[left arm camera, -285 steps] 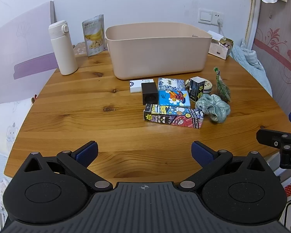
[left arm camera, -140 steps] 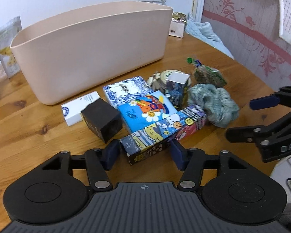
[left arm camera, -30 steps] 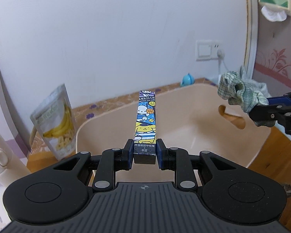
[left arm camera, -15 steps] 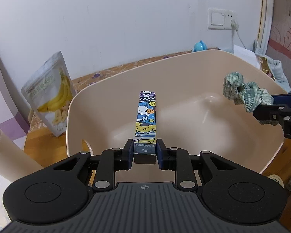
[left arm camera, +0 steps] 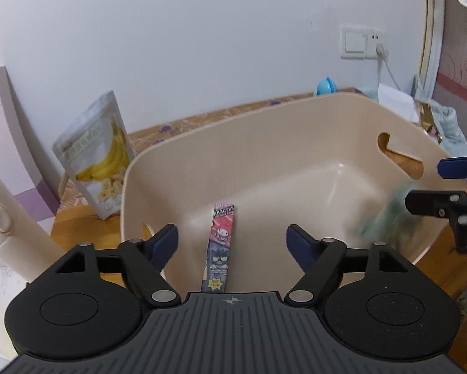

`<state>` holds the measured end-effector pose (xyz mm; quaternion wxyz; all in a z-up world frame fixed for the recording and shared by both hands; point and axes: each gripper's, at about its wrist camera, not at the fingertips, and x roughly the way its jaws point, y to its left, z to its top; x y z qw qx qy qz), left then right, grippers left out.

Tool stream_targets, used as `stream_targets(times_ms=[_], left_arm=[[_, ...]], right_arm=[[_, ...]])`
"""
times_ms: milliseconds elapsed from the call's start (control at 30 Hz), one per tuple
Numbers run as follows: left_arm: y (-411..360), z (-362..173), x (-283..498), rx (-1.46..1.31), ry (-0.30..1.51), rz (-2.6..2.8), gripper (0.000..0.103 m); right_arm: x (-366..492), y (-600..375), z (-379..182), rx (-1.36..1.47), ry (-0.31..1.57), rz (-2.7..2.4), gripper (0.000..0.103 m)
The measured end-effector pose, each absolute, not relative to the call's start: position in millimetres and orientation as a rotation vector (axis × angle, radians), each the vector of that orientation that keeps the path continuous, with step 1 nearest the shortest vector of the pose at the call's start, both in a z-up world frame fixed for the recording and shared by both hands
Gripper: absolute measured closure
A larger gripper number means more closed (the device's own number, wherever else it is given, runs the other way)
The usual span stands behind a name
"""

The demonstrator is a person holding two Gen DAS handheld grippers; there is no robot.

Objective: Organize objects
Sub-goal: 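Open both tools to drop the box and scrunchie into the bin, then grasp the black cube with the left tool while the right tool grasps the herb bag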

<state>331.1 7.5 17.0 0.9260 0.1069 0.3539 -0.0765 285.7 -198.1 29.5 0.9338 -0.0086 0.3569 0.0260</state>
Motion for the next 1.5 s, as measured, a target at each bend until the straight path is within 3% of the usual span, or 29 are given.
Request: stream_targets(times_ms=[133, 233, 300, 933, 1500], left_arm=[[10, 32, 320, 0.198, 0.697, -0.126, 0.021], [13, 44, 310, 0.162, 0.674, -0.126, 0.014], [14, 51, 302, 0.147, 0.658, -0.125, 0.012], [11, 61, 228, 0.095, 0.643, -0.113, 0.012], [2, 4, 203, 0.119, 0.765, -0.130, 0.012]], right_arm=[[273, -202, 41, -0.003, 0.686, 0.083, 0.022], [265, -208, 47, 0.018, 0.674, 0.085, 0.008], [258, -211, 51, 0.018, 0.660, 0.084, 0.004], [187, -231, 63, 0.008, 0.622, 0.086, 0.000], [156, -251, 18, -0.073, 0.715, 0.035, 0.000]])
